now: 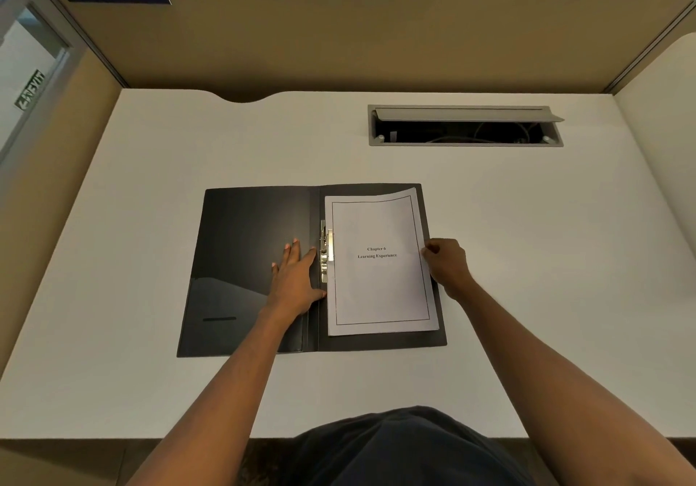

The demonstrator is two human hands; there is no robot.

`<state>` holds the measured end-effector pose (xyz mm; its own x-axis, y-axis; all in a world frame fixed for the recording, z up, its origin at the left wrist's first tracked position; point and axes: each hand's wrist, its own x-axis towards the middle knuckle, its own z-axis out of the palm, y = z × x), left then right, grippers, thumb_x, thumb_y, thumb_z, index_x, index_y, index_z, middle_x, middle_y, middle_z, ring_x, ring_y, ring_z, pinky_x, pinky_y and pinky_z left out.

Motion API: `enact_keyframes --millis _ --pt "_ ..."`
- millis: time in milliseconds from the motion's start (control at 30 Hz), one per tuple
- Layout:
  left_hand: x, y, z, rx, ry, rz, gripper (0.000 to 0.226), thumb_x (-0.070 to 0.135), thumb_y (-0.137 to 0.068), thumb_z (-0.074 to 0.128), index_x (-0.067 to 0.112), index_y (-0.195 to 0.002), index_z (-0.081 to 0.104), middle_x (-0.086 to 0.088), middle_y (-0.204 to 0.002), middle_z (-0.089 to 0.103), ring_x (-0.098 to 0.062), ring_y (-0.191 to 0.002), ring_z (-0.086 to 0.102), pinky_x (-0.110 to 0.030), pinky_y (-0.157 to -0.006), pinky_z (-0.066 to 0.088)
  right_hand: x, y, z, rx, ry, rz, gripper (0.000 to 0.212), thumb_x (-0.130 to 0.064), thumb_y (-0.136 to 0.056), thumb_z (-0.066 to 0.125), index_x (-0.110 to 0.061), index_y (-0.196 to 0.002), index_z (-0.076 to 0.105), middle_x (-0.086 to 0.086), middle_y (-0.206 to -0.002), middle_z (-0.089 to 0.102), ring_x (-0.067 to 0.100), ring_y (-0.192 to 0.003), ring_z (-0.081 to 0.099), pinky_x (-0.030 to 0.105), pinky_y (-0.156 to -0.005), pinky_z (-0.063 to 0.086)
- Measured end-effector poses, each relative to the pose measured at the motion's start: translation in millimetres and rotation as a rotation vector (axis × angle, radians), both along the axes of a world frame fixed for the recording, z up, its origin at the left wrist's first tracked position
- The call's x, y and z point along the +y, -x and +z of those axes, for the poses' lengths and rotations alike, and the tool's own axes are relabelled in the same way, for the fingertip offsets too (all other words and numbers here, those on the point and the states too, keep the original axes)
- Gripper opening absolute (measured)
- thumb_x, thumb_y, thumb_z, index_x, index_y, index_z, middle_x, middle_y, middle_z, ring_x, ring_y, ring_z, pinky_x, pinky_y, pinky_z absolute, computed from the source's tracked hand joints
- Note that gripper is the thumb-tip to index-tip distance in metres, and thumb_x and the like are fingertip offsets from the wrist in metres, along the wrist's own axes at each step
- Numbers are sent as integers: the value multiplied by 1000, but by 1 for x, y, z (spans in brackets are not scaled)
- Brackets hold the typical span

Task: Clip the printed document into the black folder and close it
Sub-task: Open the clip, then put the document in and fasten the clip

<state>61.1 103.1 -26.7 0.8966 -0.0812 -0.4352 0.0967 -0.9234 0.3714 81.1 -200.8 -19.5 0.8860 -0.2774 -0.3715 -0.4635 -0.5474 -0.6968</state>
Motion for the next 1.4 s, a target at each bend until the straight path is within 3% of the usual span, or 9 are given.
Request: enact_keyframes --millis 67,133,233,433,600,767,867,967,1400 --pt "1 0 0 2 -2 1 97 39 -84 80 24 -162 23 -9 -172 0 -32 -159 -3 -56 -124 5 0 1 0 3 -16 -31 39 -3 -91 58 -16 -57 45 1 -58 39 19 -59 33 29 -62 31" --pt "1 -1 1 2 0 -6 96 37 -85 80 23 -162 23 -9 -172 0 -31 -159 -4 -56 -124 5 -2 2 0 -8 -36 -63 14 -5 -92 63 -10 -82 70 4 -72 62 20 -69 54 29 -70 42" --pt "2 -2 3 -6 10 -6 90 27 -88 77 21 -161 25 -10 -172 4 -32 -159 0 -57 -125 9 -3 2 -2 -20 -49 -106 18 -9 -92 67 -6 -109 71 8 -94 72 26 -83 68 33 -75 53" --pt "-2 -14 9 -244 61 125 52 14 -96 65 11 -146 52 -13 -151 48 -31 -140 45 -43 -116 39 -3 4 -8 -35 -22 -141 8 -10 -89 72 -11 -97 69 7 -88 73 25 -76 69 41 -78 60" --pt "-5 -45 11 -219 250 283 29 10 -102 55 8 -129 65 -13 -130 63 -30 -118 63 -37 -104 53 -4 6 -13 -34 -38 -165 9 -16 -88 74 -13 -96 70 3 -85 73 23 -79 70 40 -82 59" --pt "-12 -73 16 -173 509 489 20 13 -100 60 9 -114 75 -3 -103 72 -17 -91 66 -34 -90 57 0 10 -14 -60 -17 -172 12 -9 -89 70 -8 -101 72 0 -83 69 23 -82 67 40 -87 58" --pt "-17 -86 14 -151 618 624 16 11 -96 66 18 -85 75 -9 -93 76 -12 -69 65 -28 -65 57 1 10 -16 -57 -4 -180 15 -5 -89 69 -7 -103 73 2 -85 70 24 -82 69 43 -87 59" --pt "-20 -94 12 -140 618 698 10 10 -92 72 9 -83 76 -10 -87 75 -10 -56 60 -22 -52 53 0 9 -17 -50 -2 -190 17 -5 -89 70 -7 -105 73 5 -91 72 24 -84 70 43 -87 60" --pt "-18 -102 -7 -127 616 700 19 20 -95 71 12 -78 73 -12 -81 73 -16 -65 64 -35 -67 60 3 10 -14 -46 -9 -224 14 -5 -84 73 -10 -98 73 2 -84 72 17 -78 69 36 -83 61"
